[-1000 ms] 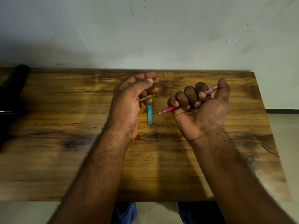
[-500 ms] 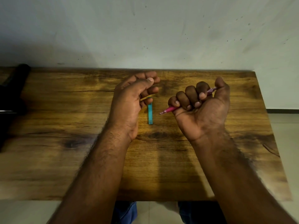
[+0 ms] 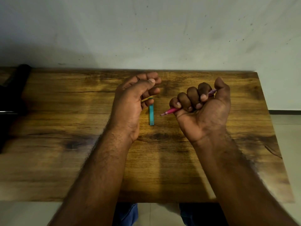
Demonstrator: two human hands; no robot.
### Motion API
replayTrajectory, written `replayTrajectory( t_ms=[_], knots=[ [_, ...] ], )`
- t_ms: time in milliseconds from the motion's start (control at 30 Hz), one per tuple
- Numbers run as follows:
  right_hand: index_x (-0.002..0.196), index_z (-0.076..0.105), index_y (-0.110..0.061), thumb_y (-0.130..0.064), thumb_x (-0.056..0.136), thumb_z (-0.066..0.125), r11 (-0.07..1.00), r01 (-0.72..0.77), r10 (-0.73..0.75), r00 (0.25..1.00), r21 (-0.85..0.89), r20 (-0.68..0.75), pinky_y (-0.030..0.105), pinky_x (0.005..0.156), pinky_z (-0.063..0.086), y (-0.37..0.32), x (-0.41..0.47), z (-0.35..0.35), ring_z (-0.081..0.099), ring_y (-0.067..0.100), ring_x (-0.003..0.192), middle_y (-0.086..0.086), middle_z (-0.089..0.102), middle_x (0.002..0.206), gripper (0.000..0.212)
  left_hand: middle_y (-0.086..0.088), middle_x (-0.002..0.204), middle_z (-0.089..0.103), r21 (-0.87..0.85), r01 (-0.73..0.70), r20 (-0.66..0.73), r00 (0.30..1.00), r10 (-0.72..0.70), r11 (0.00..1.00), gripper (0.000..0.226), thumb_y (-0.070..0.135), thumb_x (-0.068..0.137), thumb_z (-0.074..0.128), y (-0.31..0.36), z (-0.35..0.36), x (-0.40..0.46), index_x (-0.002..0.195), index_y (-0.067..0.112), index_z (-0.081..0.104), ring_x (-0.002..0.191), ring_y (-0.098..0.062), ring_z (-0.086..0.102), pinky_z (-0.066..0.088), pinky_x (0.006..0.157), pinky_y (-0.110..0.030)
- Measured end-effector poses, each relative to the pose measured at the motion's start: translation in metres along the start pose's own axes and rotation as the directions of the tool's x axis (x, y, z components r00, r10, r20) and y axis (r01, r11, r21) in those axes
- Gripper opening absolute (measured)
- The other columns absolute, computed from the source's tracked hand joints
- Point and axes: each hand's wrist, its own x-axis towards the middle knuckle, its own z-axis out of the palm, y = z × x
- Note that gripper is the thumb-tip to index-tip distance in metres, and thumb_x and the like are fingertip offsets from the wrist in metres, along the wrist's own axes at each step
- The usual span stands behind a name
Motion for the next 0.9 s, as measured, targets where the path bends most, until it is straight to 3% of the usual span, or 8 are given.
replayTrajectory(
  t_ms=[133, 300, 433, 533, 667, 900],
  knots=[
    [0.055, 0.038, -0.015, -0.063, 0.100, 0.038, 0.999, -0.026, 0.026, 1.000, 0.030, -0.001, 0.030, 0.057, 0.032, 0.0005, -0.0005, 0.0002, 0.017, 0.015, 0.049, -0.001, 0.022, 0.046, 0.065, 0.002, 0.112, 0.081, 0.005, 0.001, -0.002, 1.000, -0.001, 1.000, 0.025, 0.026, 0.089, 0.059, -0.0006, 0.0002, 0.0003, 0.106, 0.024, 0.076, 0.100, -0.016, 0.074, 0.053, 0.086, -0.037],
    [0.052, 0.039, -0.015, -0.053, 0.101, 0.038, 1.000, 0.002, -0.002, 1.000, -0.011, 0.006, 0.030, 0.056, 0.033, 0.0000, 0.0000, 0.0002, 0.017, 0.015, 0.048, -0.001, 0.023, 0.044, 0.062, 0.003, 0.112, 0.081, 0.015, -0.010, 0.000, 1.000, 0.010, 1.000, 0.023, 0.021, 0.096, 0.056, -0.0010, -0.0009, 0.0002, 0.106, 0.024, 0.076, 0.101, -0.015, 0.074, 0.053, 0.086, -0.036],
    [0.055, 0.038, -0.015, -0.061, 0.100, 0.038, 1.000, -0.012, 0.012, 1.000, 0.023, -0.001, 0.030, 0.058, 0.032, -0.0006, -0.0004, 0.0001, 0.016, 0.015, 0.049, -0.001, 0.023, 0.046, 0.064, 0.003, 0.111, 0.081, 0.017, -0.010, 0.000, 1.000, 0.010, 1.000, 0.022, 0.021, 0.097, 0.057, -0.0010, -0.0005, 0.0005, 0.106, 0.024, 0.077, 0.100, -0.015, 0.074, 0.053, 0.086, -0.037],
    [0.054, 0.038, -0.015, -0.053, 0.102, 0.037, 1.000, 0.009, -0.009, 1.000, 0.002, -0.005, 0.030, 0.057, 0.031, -0.0007, 0.0005, 0.0004, 0.016, 0.016, 0.049, -0.001, 0.022, 0.046, 0.061, 0.003, 0.111, 0.081, 0.013, -0.009, 0.002, 1.000, 0.009, 1.000, 0.023, 0.023, 0.093, 0.058, -0.0010, -0.0006, 0.0006, 0.106, 0.024, 0.077, 0.100, -0.015, 0.074, 0.052, 0.087, -0.037],
    [0.056, 0.039, -0.015, -0.060, 0.101, 0.038, 1.000, -0.007, 0.007, 1.000, 0.027, -0.016, 0.030, 0.058, 0.032, -0.0008, -0.0005, 0.0004, 0.017, 0.016, 0.050, -0.001, 0.023, 0.047, 0.063, 0.002, 0.111, 0.081, 0.006, -0.010, 0.004, 1.000, 0.010, 1.000, 0.023, 0.022, 0.094, 0.057, -0.0018, -0.0005, 0.0007, 0.107, 0.024, 0.077, 0.101, -0.016, 0.074, 0.052, 0.087, -0.037],
    [0.056, 0.040, -0.015, -0.057, 0.101, 0.039, 1.000, -0.017, 0.017, 1.000, 0.010, -0.014, 0.029, 0.056, 0.033, -0.0005, 0.0000, 0.0007, 0.018, 0.015, 0.048, -0.002, 0.024, 0.046, 0.061, 0.002, 0.111, 0.081, 0.006, -0.012, 0.004, 1.000, 0.012, 1.000, 0.022, 0.020, 0.097, 0.057, -0.0011, -0.0005, 0.0007, 0.106, 0.024, 0.076, 0.100, -0.015, 0.074, 0.052, 0.087, -0.037]
  ],
)
